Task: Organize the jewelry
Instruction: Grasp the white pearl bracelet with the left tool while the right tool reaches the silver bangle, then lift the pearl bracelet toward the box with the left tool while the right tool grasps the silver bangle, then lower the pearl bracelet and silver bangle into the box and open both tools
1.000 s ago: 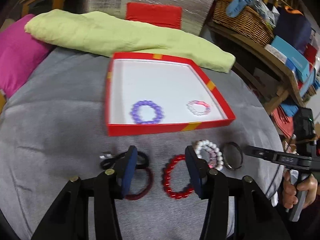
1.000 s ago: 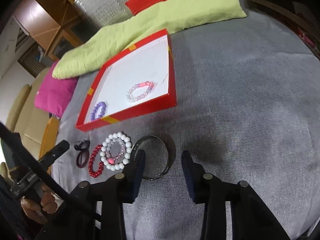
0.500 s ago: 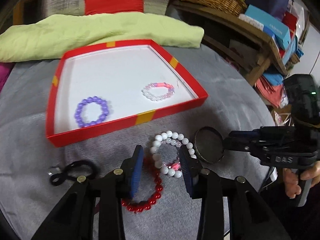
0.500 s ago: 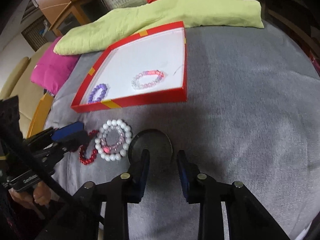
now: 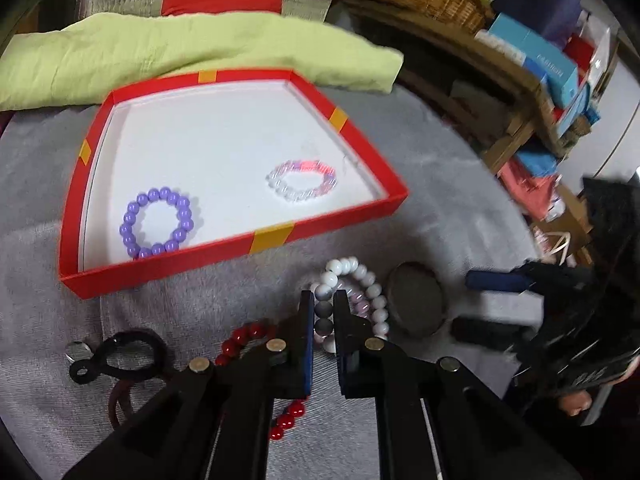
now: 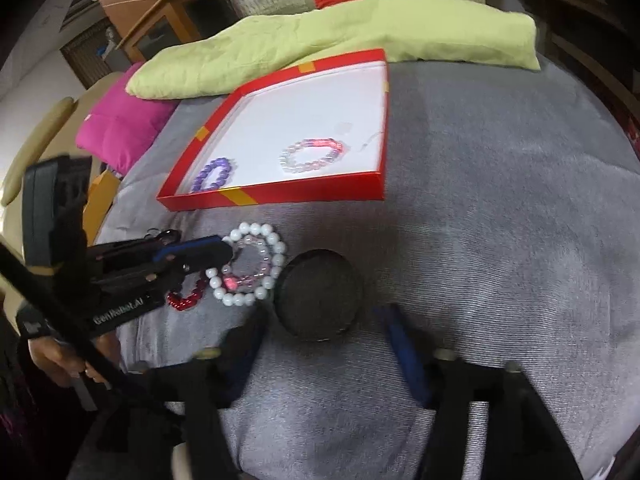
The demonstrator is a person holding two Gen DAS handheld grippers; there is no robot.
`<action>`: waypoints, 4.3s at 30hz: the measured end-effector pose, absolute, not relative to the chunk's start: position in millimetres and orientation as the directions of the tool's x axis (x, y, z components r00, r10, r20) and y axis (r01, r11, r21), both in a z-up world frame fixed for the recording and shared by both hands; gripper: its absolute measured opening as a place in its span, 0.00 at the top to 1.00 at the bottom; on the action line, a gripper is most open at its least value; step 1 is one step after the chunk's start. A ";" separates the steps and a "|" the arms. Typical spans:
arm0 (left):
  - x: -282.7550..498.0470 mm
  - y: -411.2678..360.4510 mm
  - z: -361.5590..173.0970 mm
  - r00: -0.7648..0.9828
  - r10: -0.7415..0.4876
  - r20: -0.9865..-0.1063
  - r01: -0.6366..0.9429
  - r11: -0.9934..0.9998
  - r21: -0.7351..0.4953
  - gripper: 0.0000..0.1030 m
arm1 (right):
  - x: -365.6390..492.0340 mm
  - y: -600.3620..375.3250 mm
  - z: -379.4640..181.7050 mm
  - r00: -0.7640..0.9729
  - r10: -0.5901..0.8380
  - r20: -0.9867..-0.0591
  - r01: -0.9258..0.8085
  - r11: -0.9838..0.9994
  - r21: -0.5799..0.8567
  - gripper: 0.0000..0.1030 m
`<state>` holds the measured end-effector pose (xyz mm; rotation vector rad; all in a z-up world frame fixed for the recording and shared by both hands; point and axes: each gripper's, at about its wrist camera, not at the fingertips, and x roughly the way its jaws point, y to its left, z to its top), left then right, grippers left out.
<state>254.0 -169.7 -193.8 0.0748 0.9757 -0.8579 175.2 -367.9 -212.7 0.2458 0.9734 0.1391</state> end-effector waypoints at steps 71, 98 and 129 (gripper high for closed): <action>281.6 -103.6 -130.2 0.485 -0.699 -0.525 0.595 0.704 -0.388 0.91 | 207.7 -302.8 -233.4 0.568 0.133 -0.812 -0.136 0.989 0.067 0.39; 389.7 -126.3 -145.7 0.469 -0.689 -0.552 0.442 0.725 -0.529 0.91 | 342.0 -363.7 -194.8 0.718 0.243 -0.652 0.060 0.912 0.406 0.39; 300.0 -43.9 -142.3 0.625 -0.417 -0.659 0.285 0.909 -0.304 0.35 | 227.0 -381.5 -180.3 0.741 0.203 -0.640 0.136 0.888 0.439 0.45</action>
